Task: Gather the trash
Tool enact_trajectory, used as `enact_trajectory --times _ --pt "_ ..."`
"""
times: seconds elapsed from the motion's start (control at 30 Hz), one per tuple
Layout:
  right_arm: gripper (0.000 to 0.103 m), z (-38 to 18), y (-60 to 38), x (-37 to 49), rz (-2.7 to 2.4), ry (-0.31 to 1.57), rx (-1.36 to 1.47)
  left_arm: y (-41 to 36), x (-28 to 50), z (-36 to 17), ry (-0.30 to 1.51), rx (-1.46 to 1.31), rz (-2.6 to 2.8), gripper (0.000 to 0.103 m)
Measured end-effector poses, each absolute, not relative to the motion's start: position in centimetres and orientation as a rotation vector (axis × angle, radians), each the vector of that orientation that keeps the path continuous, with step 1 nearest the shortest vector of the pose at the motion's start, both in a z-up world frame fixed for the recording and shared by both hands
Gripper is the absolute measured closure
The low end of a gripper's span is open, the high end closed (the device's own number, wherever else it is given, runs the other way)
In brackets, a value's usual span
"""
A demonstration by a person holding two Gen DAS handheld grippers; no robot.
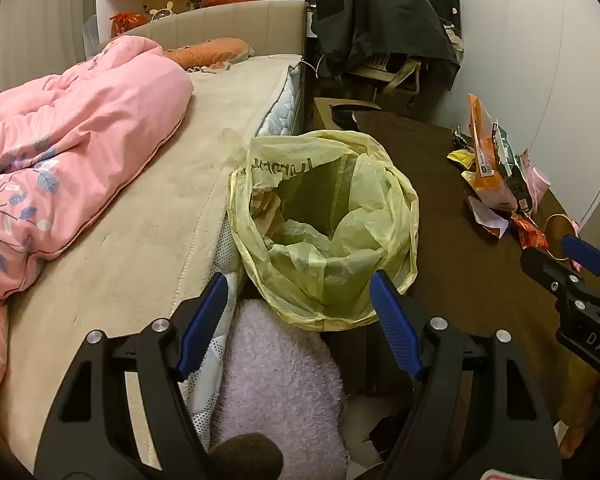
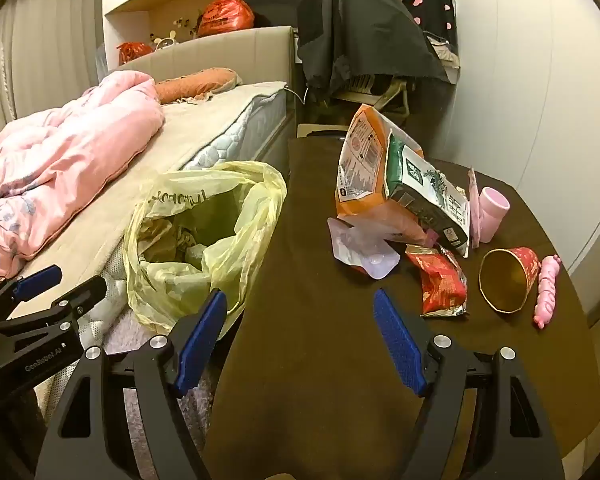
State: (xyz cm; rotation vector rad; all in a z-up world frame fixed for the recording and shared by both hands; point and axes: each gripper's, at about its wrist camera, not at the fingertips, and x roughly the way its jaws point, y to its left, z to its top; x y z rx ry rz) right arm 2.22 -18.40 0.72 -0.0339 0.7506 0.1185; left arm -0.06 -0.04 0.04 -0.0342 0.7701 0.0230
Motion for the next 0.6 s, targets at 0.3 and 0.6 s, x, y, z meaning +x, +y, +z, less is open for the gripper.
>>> enact_trajectory --times 0.3,0.6 --pt "0.032 -0.1 -17.9 2.8 0.114 0.789 -0.028 -0.1 0.5 -0.6 0.814 -0.044 0.029 0.033" --pt "0.032 -0.4 -18.0 2.4 0.116 0.798 -0.027 0.2 0.3 -1.0 0.822 -0.043 0.018 0.033"
